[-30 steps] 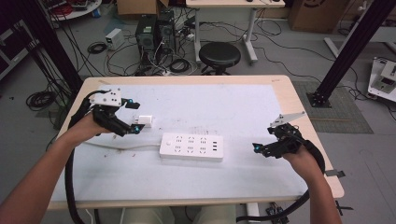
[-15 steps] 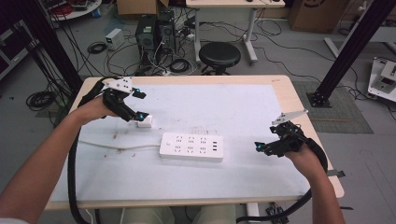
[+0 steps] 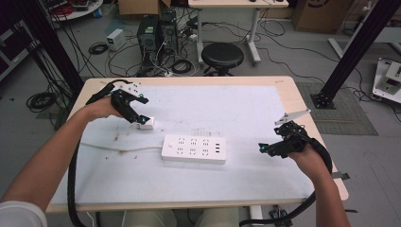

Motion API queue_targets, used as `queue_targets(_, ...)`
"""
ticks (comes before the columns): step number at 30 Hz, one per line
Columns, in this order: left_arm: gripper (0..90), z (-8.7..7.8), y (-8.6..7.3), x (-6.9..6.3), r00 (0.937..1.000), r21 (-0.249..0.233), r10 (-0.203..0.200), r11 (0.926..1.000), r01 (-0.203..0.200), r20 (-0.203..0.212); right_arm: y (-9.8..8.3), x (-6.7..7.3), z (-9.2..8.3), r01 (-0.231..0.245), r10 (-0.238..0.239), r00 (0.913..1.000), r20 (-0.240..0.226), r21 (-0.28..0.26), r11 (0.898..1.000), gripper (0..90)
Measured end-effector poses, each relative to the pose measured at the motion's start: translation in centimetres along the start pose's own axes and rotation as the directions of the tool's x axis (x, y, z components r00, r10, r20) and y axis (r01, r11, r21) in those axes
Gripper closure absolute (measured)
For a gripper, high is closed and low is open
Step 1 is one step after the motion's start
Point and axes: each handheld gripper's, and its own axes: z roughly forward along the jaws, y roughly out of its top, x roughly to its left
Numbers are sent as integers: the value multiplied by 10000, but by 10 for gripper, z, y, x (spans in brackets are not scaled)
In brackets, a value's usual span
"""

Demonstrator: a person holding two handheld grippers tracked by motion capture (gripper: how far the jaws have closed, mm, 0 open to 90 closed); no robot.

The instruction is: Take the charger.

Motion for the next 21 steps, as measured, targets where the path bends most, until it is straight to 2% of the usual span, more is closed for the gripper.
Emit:
queue_targets(2, 158, 4, -3, 2, 9999, 223, 130, 9997, -132, 113, 1, 1, 1, -83, 82, 10000, 5, 35, 10000, 132)
queue_targets(6, 159, 13, -9, 4, 9997, 552, 146, 9983, -157, 206, 1, 0, 2, -78, 78, 10000, 10, 114, 9999, 132)
queue_targets(7, 159, 18, -15, 6, 9993, 816, 244, 9963, -267, 289, 2, 0, 2, -94, 95, 10000, -1, 122, 9999, 132)
queue_targets(10, 158, 28, -25, 7, 9992, 1117, -139, 9937, 95, 386, 3, 1, 2, -130, 130, 9999, 28, 127, 9998, 132)
queue_targets(11, 159, 30, -27, 8, 9992, 1287, -42, 9917, -8, 387, 4, 1, 1, -101, 101, 9999, 30, 143, 9998, 132)
queue_targets(13, 159, 34, -30, 8, 9993, 1316, -269, 9910, 233, 258, 5, 1, 1, -45, 44, 10000, 27, 177, 9998, 132)
queue_targets(19, 158, 39, -30, 10, 9997, 1241, -90, 9922, 59, 246, 7, 2, 2, -99, 98, 9999, 37, 225, 9997, 132)
queue_targets(21, 158, 42, -31, 9, 9991, 1256, -321, 9917, 285, 266, 7, 2, 3, -58, 57, 10000, 44, 223, 9997, 132)
